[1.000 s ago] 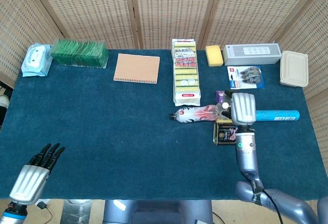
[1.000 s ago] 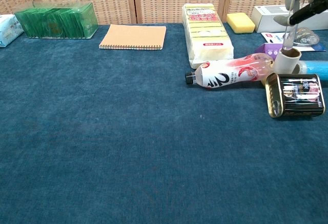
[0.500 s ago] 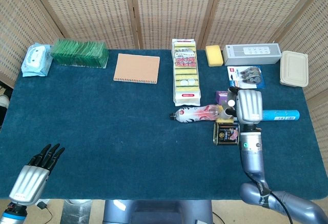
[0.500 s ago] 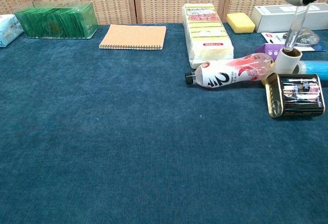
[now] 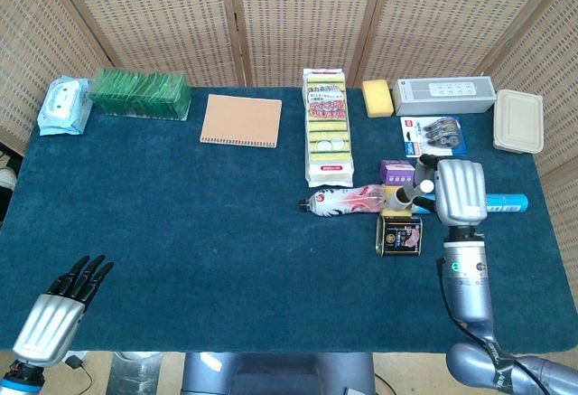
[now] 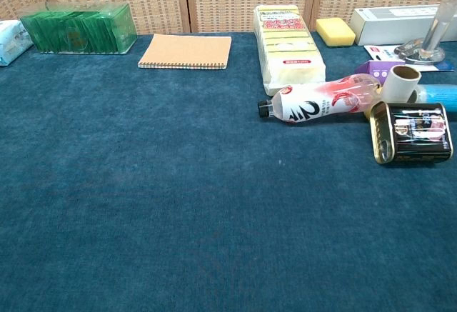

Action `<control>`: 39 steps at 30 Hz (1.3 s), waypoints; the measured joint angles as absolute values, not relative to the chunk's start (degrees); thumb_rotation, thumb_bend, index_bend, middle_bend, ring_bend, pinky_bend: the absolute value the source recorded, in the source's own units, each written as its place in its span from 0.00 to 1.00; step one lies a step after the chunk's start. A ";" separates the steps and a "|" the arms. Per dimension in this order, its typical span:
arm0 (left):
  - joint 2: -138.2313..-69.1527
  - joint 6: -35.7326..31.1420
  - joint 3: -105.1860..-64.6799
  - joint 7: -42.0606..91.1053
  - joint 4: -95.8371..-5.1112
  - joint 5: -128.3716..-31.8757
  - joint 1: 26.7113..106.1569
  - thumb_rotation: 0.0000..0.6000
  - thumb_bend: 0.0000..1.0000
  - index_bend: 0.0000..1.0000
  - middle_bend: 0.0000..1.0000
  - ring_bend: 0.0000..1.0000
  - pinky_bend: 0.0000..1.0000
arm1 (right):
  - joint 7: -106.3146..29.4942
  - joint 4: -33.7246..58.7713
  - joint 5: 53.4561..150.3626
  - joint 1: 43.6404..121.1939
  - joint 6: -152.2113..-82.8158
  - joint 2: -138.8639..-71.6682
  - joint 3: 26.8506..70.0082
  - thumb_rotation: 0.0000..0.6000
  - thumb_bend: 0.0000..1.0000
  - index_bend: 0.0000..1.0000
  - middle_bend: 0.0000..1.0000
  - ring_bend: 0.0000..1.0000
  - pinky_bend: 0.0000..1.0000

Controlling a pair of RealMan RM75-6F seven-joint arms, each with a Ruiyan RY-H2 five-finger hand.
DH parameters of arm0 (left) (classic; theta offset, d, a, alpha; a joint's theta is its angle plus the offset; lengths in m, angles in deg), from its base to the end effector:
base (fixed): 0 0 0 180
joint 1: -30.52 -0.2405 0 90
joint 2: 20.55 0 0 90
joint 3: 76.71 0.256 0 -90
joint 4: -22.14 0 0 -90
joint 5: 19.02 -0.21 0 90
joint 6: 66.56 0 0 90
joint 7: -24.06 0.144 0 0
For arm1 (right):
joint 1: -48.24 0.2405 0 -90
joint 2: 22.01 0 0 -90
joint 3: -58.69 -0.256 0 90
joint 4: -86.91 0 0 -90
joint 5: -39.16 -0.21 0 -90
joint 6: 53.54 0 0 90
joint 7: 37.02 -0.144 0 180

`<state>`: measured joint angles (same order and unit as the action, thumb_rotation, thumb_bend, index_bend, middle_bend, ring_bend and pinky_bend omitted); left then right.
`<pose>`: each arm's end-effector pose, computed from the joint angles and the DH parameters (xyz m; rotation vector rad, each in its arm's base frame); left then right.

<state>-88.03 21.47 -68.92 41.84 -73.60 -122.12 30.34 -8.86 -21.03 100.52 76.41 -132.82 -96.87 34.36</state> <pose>-0.2742 0.1095 0.1076 -1.7077 -0.7621 -0.8165 -0.1493 -0.3233 0.1380 1.2586 -0.8400 1.1552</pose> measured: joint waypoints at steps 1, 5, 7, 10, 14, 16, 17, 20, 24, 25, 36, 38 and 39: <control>-87.95 21.50 -68.92 41.75 -73.55 -122.15 30.34 1.00 0.21 0.05 0.08 0.06 0.27 | -8.92 -22.19 100.07 75.99 -132.51 -95.67 34.59 1.00 0.39 0.79 0.94 1.00 1.00; -87.60 21.45 -68.83 41.13 -73.47 -122.48 30.49 1.00 0.21 0.05 0.08 0.06 0.27 | -7.22 -26.18 99.03 74.28 -133.14 -92.77 36.01 1.00 0.40 0.79 0.96 1.00 1.00; -87.44 21.45 -68.80 40.80 -73.46 -122.70 30.59 1.00 0.21 0.05 0.08 0.06 0.27 | -6.26 -29.39 98.34 73.22 -133.47 -91.19 37.03 1.00 0.41 0.79 0.96 1.00 1.00; -87.21 21.50 -68.69 40.35 -73.32 -123.16 30.72 1.00 0.21 0.05 0.08 0.06 0.27 | -5.56 -35.43 98.39 71.14 -133.40 -87.00 39.46 1.00 0.41 0.79 0.97 1.00 1.00; -87.01 21.25 -68.51 40.06 -73.14 -123.65 30.96 1.00 0.21 0.05 0.08 0.06 0.27 | -6.82 -42.63 101.36 67.70 -132.68 -80.31 43.79 1.00 0.41 0.79 0.97 1.00 1.00; -87.01 21.10 -68.53 40.09 -73.10 -123.77 31.11 1.00 0.21 0.05 0.08 0.06 0.27 | -8.43 -43.76 104.56 66.18 -132.72 -78.40 45.27 1.00 0.41 0.79 0.97 1.00 1.00; -87.03 20.95 -68.53 40.19 -73.08 -123.86 31.19 1.00 0.21 0.05 0.08 0.06 0.27 | -9.46 -43.70 105.96 65.60 -133.08 -78.01 45.54 1.00 0.41 0.79 0.97 1.00 1.00; -86.93 20.54 -68.39 40.19 -73.06 -124.12 31.42 1.00 0.21 0.05 0.08 0.06 0.27 | -12.87 -41.44 108.40 64.63 -134.94 -78.29 45.31 1.00 0.41 0.79 0.97 1.00 1.00; -86.67 20.32 -68.58 39.72 -73.18 -123.82 31.67 1.00 0.21 0.05 0.08 0.06 0.27 | -13.88 -37.70 107.10 64.05 -135.62 -79.97 46.13 1.00 0.41 0.79 0.97 1.00 1.00; -86.63 20.25 -68.71 39.61 -73.25 -123.56 31.73 1.00 0.21 0.05 0.08 0.06 0.27 | -14.29 -37.56 107.26 63.65 -135.65 -80.16 47.07 1.00 0.41 0.79 0.97 1.00 1.00; -86.67 21.37 -68.33 39.49 -72.78 -124.67 31.28 1.00 0.21 0.05 0.08 0.06 0.27 | -19.31 -32.90 126.30 62.30 -137.85 -82.43 47.69 1.00 0.42 0.79 0.98 1.00 1.00; -86.67 20.98 -68.51 39.32 -72.93 -124.20 31.46 1.00 0.21 0.05 0.08 0.06 0.27 | -20.02 -30.96 125.00 62.01 -138.02 -83.08 48.24 1.00 0.42 0.79 0.98 1.00 1.00; -86.70 20.76 -68.67 39.33 -73.01 -123.84 31.54 1.00 0.21 0.05 0.08 0.06 0.27 | -20.23 -30.20 123.91 61.86 -138.09 -83.18 48.70 1.00 0.42 0.79 0.98 1.00 1.00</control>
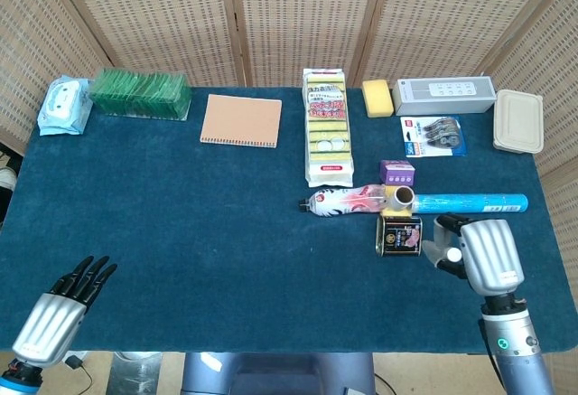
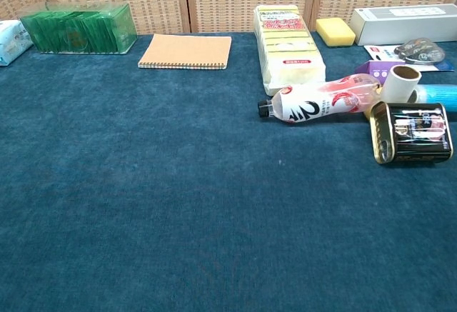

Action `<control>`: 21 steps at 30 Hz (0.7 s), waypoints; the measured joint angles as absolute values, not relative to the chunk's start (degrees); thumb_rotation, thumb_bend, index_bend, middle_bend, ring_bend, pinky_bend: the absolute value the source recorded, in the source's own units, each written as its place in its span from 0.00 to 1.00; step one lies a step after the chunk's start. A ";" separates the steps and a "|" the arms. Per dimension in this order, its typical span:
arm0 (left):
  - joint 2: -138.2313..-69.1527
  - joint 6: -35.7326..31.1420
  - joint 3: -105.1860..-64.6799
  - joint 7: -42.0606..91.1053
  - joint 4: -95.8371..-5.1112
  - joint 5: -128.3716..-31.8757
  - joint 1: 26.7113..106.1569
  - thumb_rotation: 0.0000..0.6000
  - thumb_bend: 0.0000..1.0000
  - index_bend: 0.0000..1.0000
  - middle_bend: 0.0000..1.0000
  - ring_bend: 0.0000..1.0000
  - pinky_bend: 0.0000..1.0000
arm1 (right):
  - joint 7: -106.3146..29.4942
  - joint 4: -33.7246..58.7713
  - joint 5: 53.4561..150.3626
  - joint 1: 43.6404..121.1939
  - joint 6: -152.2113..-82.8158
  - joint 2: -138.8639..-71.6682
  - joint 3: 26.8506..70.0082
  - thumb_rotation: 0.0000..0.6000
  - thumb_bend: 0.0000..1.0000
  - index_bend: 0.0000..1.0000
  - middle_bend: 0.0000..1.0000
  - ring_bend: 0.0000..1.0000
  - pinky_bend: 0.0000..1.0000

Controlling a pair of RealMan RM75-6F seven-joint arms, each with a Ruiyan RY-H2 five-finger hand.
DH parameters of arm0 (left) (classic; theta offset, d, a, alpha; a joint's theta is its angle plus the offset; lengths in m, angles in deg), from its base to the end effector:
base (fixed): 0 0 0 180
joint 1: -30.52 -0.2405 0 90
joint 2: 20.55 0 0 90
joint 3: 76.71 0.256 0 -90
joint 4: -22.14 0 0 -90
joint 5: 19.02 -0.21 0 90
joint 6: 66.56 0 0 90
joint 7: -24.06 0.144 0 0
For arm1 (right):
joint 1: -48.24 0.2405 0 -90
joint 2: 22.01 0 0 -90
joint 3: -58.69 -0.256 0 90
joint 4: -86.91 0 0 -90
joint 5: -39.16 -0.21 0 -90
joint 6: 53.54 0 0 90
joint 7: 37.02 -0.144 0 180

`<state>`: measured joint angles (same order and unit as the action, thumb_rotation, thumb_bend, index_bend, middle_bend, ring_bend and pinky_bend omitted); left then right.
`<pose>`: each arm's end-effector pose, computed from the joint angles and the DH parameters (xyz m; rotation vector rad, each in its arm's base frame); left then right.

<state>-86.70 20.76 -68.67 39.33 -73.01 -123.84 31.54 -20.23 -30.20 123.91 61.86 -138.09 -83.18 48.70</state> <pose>-0.2738 0.1129 0.1110 -1.7516 -0.7574 -0.8412 -0.1827 -0.2255 0.1652 1.4209 -0.8023 1.1707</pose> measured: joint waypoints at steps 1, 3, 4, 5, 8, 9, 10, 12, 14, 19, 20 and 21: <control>-86.78 20.50 -68.87 39.49 -73.10 -123.36 31.60 1.00 0.21 0.05 0.08 0.06 0.27 | -20.68 -29.53 122.31 61.69 -138.33 -83.31 49.23 1.00 0.42 0.79 0.98 1.00 1.00; -87.07 20.03 -69.11 40.49 -73.37 -122.44 31.64 1.00 0.21 0.05 0.08 0.06 0.27 | -21.71 -28.69 120.37 61.67 -139.10 -83.80 49.14 1.00 0.42 0.79 0.98 1.00 1.00; -87.12 19.98 -69.05 40.92 -73.44 -122.46 31.61 1.00 0.21 0.05 0.08 0.06 0.27 | -22.28 -27.75 119.56 61.96 -139.54 -84.28 48.28 1.00 0.42 0.79 0.98 1.00 1.00; -87.11 20.05 -68.83 41.17 -73.45 -122.92 31.56 1.00 0.21 0.05 0.08 0.06 0.27 | -22.52 -26.88 118.99 62.27 -139.62 -84.62 47.39 1.00 0.42 0.79 0.98 1.00 1.00; -86.88 20.69 -68.14 40.30 -73.20 -124.90 31.43 1.00 0.21 0.05 0.08 0.06 0.28 | -22.97 -24.25 115.42 63.34 -138.94 -85.81 44.73 1.00 0.42 0.79 0.98 1.00 1.00; -86.81 20.87 -68.06 39.96 -73.13 -125.19 31.42 1.00 0.21 0.05 0.08 0.06 0.28 | -22.99 -23.64 113.78 63.48 -138.73 -86.08 44.45 1.00 0.42 0.79 0.98 1.00 1.00; -86.76 20.91 -68.10 39.75 -73.13 -125.15 31.43 1.00 0.21 0.05 0.08 0.06 0.28 | -23.03 -23.15 111.57 63.45 -138.64 -86.29 44.62 1.00 0.42 0.79 0.98 1.00 1.00; -86.74 20.81 -68.55 39.49 -73.21 -124.08 31.49 1.00 0.21 0.05 0.08 0.06 0.28 | -23.18 -22.47 108.96 63.23 -138.78 -86.64 45.65 1.00 0.42 0.79 0.98 1.00 1.00; -86.93 20.65 -69.22 39.76 -73.32 -122.44 31.49 1.00 0.21 0.05 0.08 0.06 0.28 | -23.35 -21.18 108.19 63.07 -139.09 -87.10 46.89 1.00 0.42 0.79 0.98 1.00 1.00; -87.28 20.94 -68.79 40.88 -73.24 -123.07 31.11 1.00 0.21 0.05 0.08 0.06 0.28 | -22.87 -15.97 116.75 64.30 -138.26 -88.03 46.76 1.00 0.42 0.79 0.98 1.00 1.00; -87.22 21.18 -68.40 40.68 -73.11 -124.10 31.03 1.00 0.21 0.05 0.08 0.06 0.28 | -22.87 -15.44 118.86 64.51 -137.96 -88.19 46.55 1.00 0.42 0.79 0.98 1.00 1.00; -87.16 21.43 -68.15 40.46 -72.99 -124.85 30.98 1.00 0.21 0.05 0.08 0.06 0.28 | -22.96 -15.13 120.76 64.66 -137.66 -88.36 46.43 1.00 0.42 0.79 0.98 1.00 1.00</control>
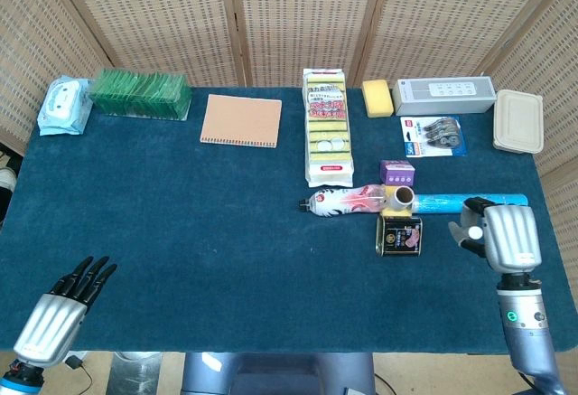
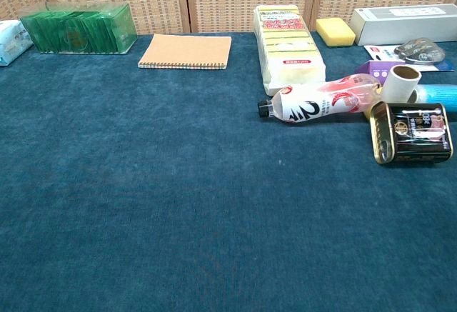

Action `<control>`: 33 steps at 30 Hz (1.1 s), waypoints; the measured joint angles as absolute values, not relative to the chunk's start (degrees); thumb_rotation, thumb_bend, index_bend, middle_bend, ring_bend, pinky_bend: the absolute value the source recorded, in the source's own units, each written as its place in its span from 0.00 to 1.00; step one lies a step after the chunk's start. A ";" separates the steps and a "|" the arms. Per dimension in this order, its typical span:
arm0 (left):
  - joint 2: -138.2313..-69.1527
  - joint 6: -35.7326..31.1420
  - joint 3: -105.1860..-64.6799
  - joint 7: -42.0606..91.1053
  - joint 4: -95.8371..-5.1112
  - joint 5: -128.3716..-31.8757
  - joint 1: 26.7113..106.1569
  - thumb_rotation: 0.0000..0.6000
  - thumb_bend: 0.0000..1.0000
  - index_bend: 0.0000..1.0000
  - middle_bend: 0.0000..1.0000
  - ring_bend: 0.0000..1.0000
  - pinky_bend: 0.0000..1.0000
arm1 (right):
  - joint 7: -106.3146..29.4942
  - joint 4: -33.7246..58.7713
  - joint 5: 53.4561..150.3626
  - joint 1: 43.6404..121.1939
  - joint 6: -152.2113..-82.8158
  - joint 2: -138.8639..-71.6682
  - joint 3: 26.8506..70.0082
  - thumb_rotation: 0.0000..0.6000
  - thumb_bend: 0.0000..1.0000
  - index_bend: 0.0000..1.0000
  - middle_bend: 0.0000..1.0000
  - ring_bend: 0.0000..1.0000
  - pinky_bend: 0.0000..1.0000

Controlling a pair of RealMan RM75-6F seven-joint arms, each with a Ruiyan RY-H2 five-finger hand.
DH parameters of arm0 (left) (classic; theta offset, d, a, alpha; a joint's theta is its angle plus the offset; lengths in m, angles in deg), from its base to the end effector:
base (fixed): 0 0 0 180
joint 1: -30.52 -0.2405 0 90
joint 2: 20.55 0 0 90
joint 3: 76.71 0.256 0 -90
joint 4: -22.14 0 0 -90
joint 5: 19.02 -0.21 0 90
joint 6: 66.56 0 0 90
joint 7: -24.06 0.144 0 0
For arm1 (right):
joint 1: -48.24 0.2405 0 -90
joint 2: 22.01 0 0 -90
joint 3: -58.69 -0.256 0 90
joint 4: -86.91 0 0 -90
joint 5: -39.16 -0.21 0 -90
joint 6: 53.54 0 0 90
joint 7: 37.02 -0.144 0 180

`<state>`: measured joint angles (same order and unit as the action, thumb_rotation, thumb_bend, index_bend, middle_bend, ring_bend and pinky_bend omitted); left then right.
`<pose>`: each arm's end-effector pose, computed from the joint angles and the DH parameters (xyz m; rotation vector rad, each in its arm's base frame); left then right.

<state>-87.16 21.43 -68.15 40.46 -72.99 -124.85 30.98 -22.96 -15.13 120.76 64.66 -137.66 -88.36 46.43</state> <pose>-0.2715 0.1077 0.1088 -1.7585 -0.7440 -0.8437 -0.2218 -0.2594 0.1595 1.3779 -0.7001 1.0971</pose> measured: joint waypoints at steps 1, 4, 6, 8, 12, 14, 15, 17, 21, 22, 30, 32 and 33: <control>-87.11 21.67 -67.99 40.22 -72.88 -125.43 30.96 1.00 0.21 0.05 0.08 0.06 0.28 | -23.18 -14.80 122.70 64.74 -137.30 -88.66 46.56 1.00 0.42 0.79 0.98 1.00 1.00; -87.05 21.47 -68.24 39.72 -72.87 -125.03 31.14 1.00 0.21 0.05 0.08 0.06 0.28 | -24.22 -13.70 124.57 64.23 -137.16 -89.20 48.90 1.00 0.41 0.79 0.98 1.00 1.00; -87.21 20.78 -68.83 39.88 -72.97 -123.30 31.33 1.00 0.21 0.05 0.08 0.06 0.28 | -25.07 -12.96 125.32 64.08 -137.35 -89.26 50.27 1.00 0.41 0.79 0.98 1.00 1.00; -87.52 20.35 -69.19 40.91 -73.09 -121.72 31.33 1.00 0.21 0.05 0.08 0.06 0.28 | -25.83 -12.06 127.15 64.40 -137.21 -89.11 50.34 1.00 0.41 0.79 0.98 1.00 1.00; -87.55 20.56 -68.51 41.31 -73.09 -123.24 31.18 1.00 0.21 0.05 0.08 0.06 0.28 | -25.60 -11.39 128.13 65.93 -135.72 -88.88 47.41 1.00 0.41 0.79 0.98 1.00 1.00; -87.41 21.30 -67.99 40.74 -72.84 -125.07 31.01 1.00 0.21 0.05 0.08 0.06 0.28 | -25.86 -11.63 124.99 66.46 -134.95 -88.80 45.65 1.00 0.41 0.79 0.98 1.00 1.00; -87.34 21.64 -67.91 40.54 -72.76 -125.51 30.99 1.00 0.21 0.05 0.08 0.06 0.28 | -26.03 -11.91 122.93 66.44 -134.85 -88.77 45.19 1.00 0.41 0.79 0.98 1.00 1.00; -87.14 21.72 -68.05 39.87 -72.80 -125.23 31.07 1.00 0.21 0.05 0.08 0.06 0.28 | -26.44 -12.55 117.50 65.89 -135.15 -88.64 45.35 1.00 0.41 0.79 0.98 1.00 1.00; -87.39 21.28 -69.28 39.81 -72.91 -122.30 31.17 1.00 0.21 0.05 0.08 0.06 0.28 | -26.77 -13.55 110.67 64.83 -136.21 -88.20 46.67 1.00 0.41 0.79 0.98 1.00 1.00; -87.51 21.30 -69.39 40.20 -72.91 -121.78 31.10 1.00 0.21 0.05 0.08 0.06 0.28 | -26.40 -13.76 110.39 64.81 -136.43 -88.04 46.48 1.00 0.41 0.79 0.98 1.00 1.00; -87.15 23.04 -67.49 38.97 -72.17 -127.52 30.72 1.00 0.21 0.05 0.08 0.06 0.28 | -24.37 -18.90 115.55 63.85 -136.35 -87.37 44.84 1.00 0.41 0.79 0.99 1.00 1.00; -87.20 22.48 -67.79 38.50 -72.10 -126.79 31.00 1.00 0.21 0.05 0.08 0.06 0.29 | -24.71 -21.15 116.60 63.09 -136.55 -87.00 46.60 1.00 0.41 0.79 0.99 1.00 1.00; -87.36 22.09 -68.06 38.58 -72.05 -126.00 31.11 1.00 0.21 0.05 0.08 0.06 0.29 | -24.97 -21.50 117.62 62.84 -136.76 -86.93 47.06 1.00 0.41 0.79 0.99 1.00 1.00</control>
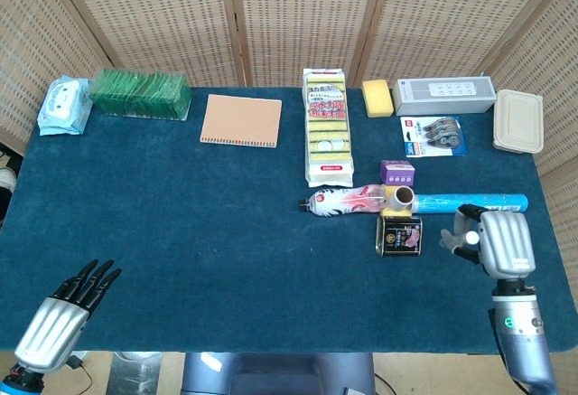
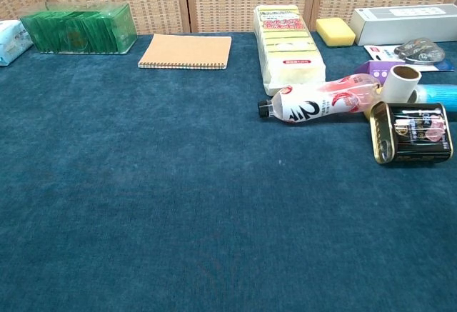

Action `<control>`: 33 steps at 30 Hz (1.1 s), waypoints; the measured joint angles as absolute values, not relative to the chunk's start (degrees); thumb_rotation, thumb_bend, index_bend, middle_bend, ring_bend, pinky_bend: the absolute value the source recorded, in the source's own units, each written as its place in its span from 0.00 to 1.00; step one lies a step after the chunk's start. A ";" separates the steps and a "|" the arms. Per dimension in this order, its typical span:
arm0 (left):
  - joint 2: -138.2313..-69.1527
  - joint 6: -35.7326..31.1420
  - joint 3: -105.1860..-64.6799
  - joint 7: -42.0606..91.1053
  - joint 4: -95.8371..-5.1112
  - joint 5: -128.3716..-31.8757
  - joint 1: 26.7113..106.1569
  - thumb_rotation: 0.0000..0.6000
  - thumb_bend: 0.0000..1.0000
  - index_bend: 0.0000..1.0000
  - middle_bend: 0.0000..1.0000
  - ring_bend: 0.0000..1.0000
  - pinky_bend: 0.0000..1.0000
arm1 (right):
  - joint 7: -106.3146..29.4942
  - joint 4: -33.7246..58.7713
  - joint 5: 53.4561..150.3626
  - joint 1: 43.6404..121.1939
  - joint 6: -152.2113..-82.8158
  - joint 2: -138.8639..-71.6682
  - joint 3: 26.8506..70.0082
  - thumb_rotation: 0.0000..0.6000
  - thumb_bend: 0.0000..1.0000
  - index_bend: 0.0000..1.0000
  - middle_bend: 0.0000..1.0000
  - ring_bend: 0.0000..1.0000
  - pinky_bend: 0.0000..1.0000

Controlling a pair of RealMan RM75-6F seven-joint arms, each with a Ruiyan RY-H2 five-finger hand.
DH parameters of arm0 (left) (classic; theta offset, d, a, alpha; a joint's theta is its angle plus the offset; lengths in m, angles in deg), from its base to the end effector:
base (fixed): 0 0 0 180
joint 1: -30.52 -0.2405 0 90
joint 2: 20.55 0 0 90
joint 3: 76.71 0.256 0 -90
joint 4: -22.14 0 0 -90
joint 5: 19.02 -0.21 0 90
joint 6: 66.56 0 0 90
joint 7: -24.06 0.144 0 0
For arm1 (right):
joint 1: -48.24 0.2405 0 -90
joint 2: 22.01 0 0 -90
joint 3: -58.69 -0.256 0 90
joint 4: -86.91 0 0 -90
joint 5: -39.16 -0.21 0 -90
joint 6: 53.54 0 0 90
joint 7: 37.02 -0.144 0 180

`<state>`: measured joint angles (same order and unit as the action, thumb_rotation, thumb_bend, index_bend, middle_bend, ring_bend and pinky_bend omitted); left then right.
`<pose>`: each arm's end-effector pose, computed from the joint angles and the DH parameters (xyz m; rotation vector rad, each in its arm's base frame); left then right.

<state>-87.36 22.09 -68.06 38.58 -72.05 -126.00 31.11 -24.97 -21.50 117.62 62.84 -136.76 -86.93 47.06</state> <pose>-0.2712 0.1074 0.1090 -1.7642 -0.7482 -0.8772 -0.2179 -0.2453 0.1566 1.3354 -0.8649 1.1212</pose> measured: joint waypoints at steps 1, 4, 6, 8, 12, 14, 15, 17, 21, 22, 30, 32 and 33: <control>-87.63 21.64 -68.36 38.92 -71.96 -125.09 31.22 1.00 0.21 0.05 0.08 0.06 0.29 | -25.19 -21.48 119.33 62.76 -136.96 -87.02 47.16 1.00 0.41 0.79 0.99 1.00 1.00; -88.25 20.25 -68.49 40.74 -71.70 -123.11 31.63 1.00 0.21 0.05 0.08 0.06 0.29 | -25.17 -20.75 123.10 63.13 -136.85 -87.45 46.07 1.00 0.41 0.79 0.99 1.00 1.00; -88.58 19.40 -68.32 40.60 -71.44 -123.79 32.13 1.00 0.21 0.05 0.08 0.06 0.29 | -24.98 -20.30 123.32 63.42 -136.48 -87.64 45.65 1.00 0.41 0.79 0.99 1.00 1.00; -89.38 18.77 -68.40 39.53 -70.83 -124.73 32.73 1.00 0.21 0.05 0.08 0.06 0.29 | -24.58 -19.71 121.17 63.74 -136.08 -87.86 45.44 1.00 0.41 0.79 0.99 1.00 1.00; -92.00 17.33 -68.91 40.02 -69.14 -124.80 33.54 1.00 0.21 0.05 0.08 0.06 0.29 | -24.40 -17.62 115.23 65.05 -134.55 -88.79 44.46 1.00 0.41 0.79 0.99 1.00 1.00; -92.96 15.69 -68.82 40.90 -68.57 -124.61 33.93 1.00 0.21 0.05 0.08 0.06 0.29 | -24.78 -16.41 112.29 66.37 -133.30 -89.34 42.73 1.00 0.41 0.79 0.99 1.00 1.00; -93.27 15.10 -68.79 41.36 -68.41 -124.56 34.05 1.00 0.21 0.05 0.08 0.06 0.29 | -24.86 -15.84 111.24 67.05 -132.77 -89.57 41.84 1.00 0.41 0.79 0.99 1.00 1.00; -93.95 14.88 -68.82 41.97 -68.06 -124.48 34.16 1.00 0.21 0.05 0.08 0.06 0.29 | -24.97 -14.17 109.93 68.73 -131.65 -90.07 40.17 1.00 0.41 0.79 0.99 1.00 1.00; -95.61 16.07 -69.10 42.66 -66.82 -124.32 34.04 1.00 0.21 0.05 0.08 0.06 0.29 | -25.42 -11.99 108.71 70.89 -130.42 -90.74 38.29 1.00 0.41 0.79 0.99 1.00 1.00; -95.84 16.24 -69.08 42.74 -66.63 -124.31 33.98 1.00 0.21 0.05 0.08 0.06 0.29 | -25.14 -12.28 108.77 70.85 -130.65 -90.82 38.32 1.00 0.41 0.79 0.99 1.00 1.00; -96.76 18.82 -68.39 42.42 -65.74 -126.11 33.36 1.00 0.21 0.05 0.08 0.06 0.29 | -22.35 -13.35 107.49 72.62 -130.99 -93.54 38.38 1.00 0.41 0.79 0.99 1.00 1.00; -97.01 19.36 -68.16 42.41 -65.46 -126.50 33.12 1.00 0.21 0.05 0.08 0.06 0.29 | -21.95 -13.13 107.27 73.22 -130.60 -94.05 38.35 1.00 0.41 0.79 0.99 1.00 1.00; -97.13 19.54 -68.08 42.44 -65.35 -126.58 33.02 1.00 0.21 0.05 0.08 0.06 0.29 | -21.77 -13.04 107.20 73.47 -130.51 -94.30 38.33 1.00 0.41 0.79 0.99 1.00 1.00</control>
